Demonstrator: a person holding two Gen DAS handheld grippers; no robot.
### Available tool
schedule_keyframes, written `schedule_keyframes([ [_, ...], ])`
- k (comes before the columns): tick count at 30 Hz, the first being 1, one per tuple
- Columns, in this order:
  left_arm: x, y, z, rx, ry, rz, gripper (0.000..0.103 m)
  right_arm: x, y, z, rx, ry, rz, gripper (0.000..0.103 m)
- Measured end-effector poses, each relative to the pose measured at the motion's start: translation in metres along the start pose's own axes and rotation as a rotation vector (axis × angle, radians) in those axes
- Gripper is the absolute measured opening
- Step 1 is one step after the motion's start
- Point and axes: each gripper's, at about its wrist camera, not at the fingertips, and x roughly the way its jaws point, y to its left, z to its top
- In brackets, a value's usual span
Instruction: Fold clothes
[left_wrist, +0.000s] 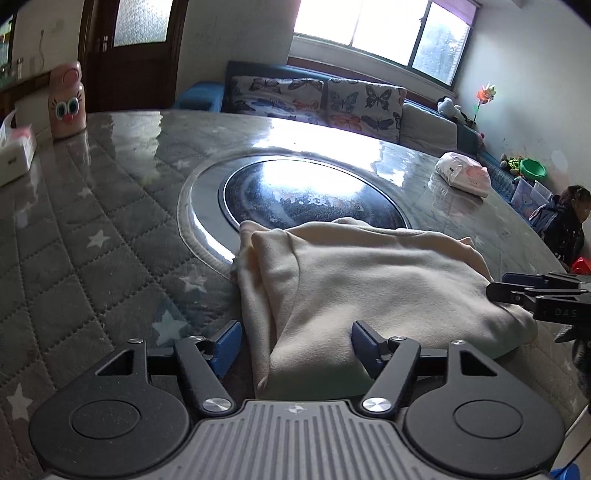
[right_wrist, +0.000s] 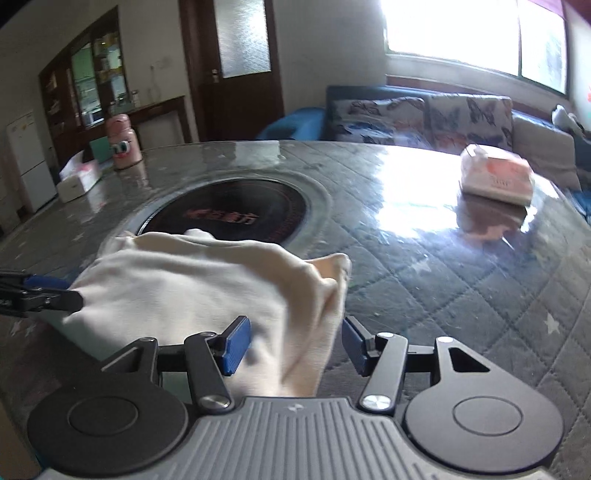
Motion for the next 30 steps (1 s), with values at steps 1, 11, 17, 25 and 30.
schedule_keyframes([
  [1,0.001,0.001,0.001,-0.005,0.006,-0.003,0.069,0.002,-0.003,0.000,0.016,0.003,0.005,0.056],
  [11,0.003,0.005,0.005,-0.038,0.025,-0.021,0.067,0.017,-0.011,0.004,0.072,0.026,0.029,0.058],
  [17,0.004,0.007,0.008,-0.060,0.037,-0.026,0.064,0.019,-0.015,0.005,0.102,0.025,0.027,0.059],
  [25,0.004,0.007,0.010,-0.078,0.045,-0.006,0.066,0.022,-0.016,0.010,0.093,0.034,0.070,0.048],
  [30,0.004,0.012,0.012,-0.114,0.051,-0.017,0.067,0.026,-0.019,0.012,0.123,0.029,0.079,0.050],
])
